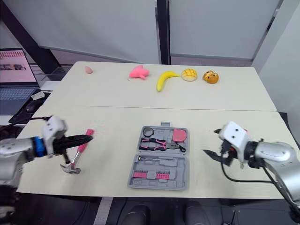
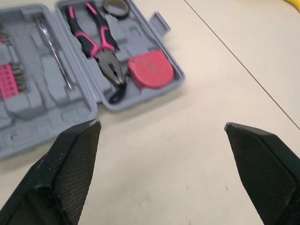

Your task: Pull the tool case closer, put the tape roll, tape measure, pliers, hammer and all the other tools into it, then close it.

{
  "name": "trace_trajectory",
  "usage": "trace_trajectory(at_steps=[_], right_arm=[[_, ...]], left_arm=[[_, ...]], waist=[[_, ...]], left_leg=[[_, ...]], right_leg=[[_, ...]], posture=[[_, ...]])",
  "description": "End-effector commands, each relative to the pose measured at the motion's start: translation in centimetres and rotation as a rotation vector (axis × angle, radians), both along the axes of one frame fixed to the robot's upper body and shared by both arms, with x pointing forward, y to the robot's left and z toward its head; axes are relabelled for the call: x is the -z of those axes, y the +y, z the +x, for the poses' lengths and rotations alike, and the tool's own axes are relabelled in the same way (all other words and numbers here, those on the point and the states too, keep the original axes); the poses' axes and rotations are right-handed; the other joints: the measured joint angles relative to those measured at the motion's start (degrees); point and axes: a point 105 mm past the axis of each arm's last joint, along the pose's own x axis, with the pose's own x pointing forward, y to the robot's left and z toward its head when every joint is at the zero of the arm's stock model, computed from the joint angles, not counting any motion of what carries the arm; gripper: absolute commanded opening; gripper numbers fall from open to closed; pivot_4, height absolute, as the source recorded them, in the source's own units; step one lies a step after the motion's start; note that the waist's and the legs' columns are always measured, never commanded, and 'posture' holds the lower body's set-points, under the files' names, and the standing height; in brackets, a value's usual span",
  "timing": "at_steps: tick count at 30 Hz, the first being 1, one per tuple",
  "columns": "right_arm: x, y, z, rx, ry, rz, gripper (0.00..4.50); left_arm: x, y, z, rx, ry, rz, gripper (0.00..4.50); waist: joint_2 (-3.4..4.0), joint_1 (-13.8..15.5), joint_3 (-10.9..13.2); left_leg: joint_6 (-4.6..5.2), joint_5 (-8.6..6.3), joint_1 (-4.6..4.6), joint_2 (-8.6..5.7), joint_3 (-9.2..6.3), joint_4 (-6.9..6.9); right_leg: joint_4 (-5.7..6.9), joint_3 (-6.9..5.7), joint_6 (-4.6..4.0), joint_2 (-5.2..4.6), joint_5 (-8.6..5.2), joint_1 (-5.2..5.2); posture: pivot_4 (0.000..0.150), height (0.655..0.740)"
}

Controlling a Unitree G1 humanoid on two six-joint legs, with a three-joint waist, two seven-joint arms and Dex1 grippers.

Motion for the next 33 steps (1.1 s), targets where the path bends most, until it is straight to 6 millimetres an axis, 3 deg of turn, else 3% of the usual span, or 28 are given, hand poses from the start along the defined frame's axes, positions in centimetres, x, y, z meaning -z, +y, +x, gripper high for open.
trace_trajectory(at_steps=[1,9,14,20,27,30,33], right_arm=[[-0.9,-2.4,-0.5,0.029,-0.039,-0.046,4.50],[0.8,-7.7,-2.6,0.170,0.064,-0.084,4.50],[1.3,-10.3,-3.8,0.232,0.109,-0.102,4.50],[2.0,-11.3,-5.2,0.263,0.173,-0.112,4.50],[2.3,-11.2,-5.2,0.263,0.184,-0.121,4.50],[1.9,-10.1,-4.4,0.212,0.139,-0.124,4.50],[0.9,-7.6,-3.1,0.114,0.085,-0.104,4.50]], left_arm=[[-0.7,4.2,-2.1,-0.160,-0.045,-0.003,0.59],[2.1,10.2,-8.2,-0.405,0.105,0.000,2.99],[2.7,10.9,-9.3,-0.437,0.158,-0.003,4.48],[3.1,10.2,-9.1,-0.424,0.174,-0.026,4.48],[3.0,9.8,-9.2,-0.417,0.179,-0.029,4.48],[2.8,9.9,-9.4,-0.437,0.171,-0.037,4.48],[2.7,9.8,-9.8,-0.470,0.162,-0.057,4.48]], waist=[[0.00,0.00,0.00],[-0.04,-0.01,-0.02],[-0.06,0.14,-0.03],[-0.08,0.03,-0.05],[-0.08,-0.07,-0.05],[-0.10,-0.16,-0.05],[-0.11,-0.31,-0.05]], left_leg=[[0.00,0.00,-0.01,0.00,0.01,0.00],[0.00,0.00,0.04,0.03,0.05,-0.03],[-0.01,-0.01,0.06,0.02,0.10,-0.06],[-0.01,-0.01,0.15,0.05,0.14,-0.19],[-0.01,-0.01,0.23,0.07,0.25,-0.30],[-0.01,-0.01,0.32,0.09,0.33,-0.40],[-0.01,-0.01,0.41,0.13,0.40,-0.48]], right_leg=[[0.00,0.01,0.00,0.00,0.00,-0.01],[0.00,0.02,0.15,-0.01,-0.18,0.01],[-0.02,0.03,0.15,-0.03,-0.21,0.03],[0.00,0.05,0.12,-0.02,-0.25,0.04],[-0.01,0.12,0.11,-0.03,-0.27,0.03],[-0.01,0.18,0.08,-0.03,-0.29,0.03],[-0.01,0.20,0.07,-0.04,-0.30,0.04]], posture=[[0.150,0.7369],[0.150,0.7369],[0.150,0.7369],[0.150,0.7369],[0.150,0.7369],[0.150,0.7369],[0.150,0.7369]])
